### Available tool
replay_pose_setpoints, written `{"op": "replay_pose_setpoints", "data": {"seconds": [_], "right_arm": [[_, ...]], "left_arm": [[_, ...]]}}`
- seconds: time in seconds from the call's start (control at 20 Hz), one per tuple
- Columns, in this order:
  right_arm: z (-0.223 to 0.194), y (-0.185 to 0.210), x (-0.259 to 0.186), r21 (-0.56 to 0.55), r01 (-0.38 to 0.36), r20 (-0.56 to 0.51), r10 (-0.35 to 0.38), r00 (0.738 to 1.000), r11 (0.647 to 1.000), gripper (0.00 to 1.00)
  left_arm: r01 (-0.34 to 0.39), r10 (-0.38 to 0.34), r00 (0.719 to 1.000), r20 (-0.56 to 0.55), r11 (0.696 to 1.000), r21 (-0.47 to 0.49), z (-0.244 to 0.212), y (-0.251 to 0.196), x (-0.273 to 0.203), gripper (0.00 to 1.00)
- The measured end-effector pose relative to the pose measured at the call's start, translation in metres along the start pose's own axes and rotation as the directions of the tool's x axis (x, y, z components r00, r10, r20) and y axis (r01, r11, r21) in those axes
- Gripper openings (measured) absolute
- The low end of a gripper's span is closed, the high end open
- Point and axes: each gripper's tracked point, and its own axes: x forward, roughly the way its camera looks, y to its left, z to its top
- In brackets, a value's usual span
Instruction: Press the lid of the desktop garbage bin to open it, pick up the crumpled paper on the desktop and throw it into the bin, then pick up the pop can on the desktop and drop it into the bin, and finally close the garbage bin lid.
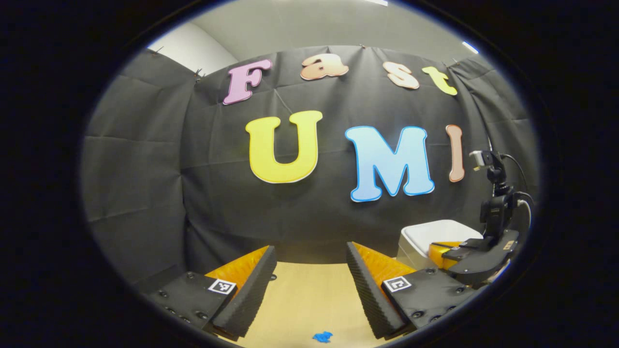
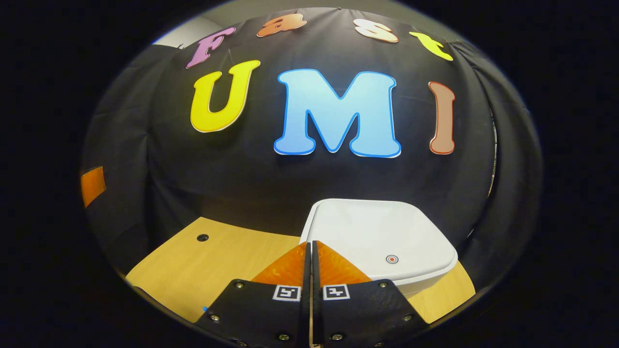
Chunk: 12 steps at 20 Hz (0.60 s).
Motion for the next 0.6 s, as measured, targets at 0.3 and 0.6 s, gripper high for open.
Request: {"op": "replay_pose_setpoints", "data": {"seconds": [0.3, 0.6], "right_arm": [[-0.0029, 0.0033, 0.0008, 0.03, -0.026, -0.003, 0.026, 1.0, 0.999, 0.03], [-0.007, 0.0027, 0.0016, 0.038, -0.051, -0.001, 0.051, 0.999, 0.998, 0.03]], "left_arm": [[0.003, -0.003, 1.0, -0.019, 1.0, -0.008, -0.0064, 0.0009, 0.0034, 0.95], [0.009, -0.009, 1.0, -0.024, 1.0, -0.013, -0.008, -0.002, 0.0047, 0.95]]}}
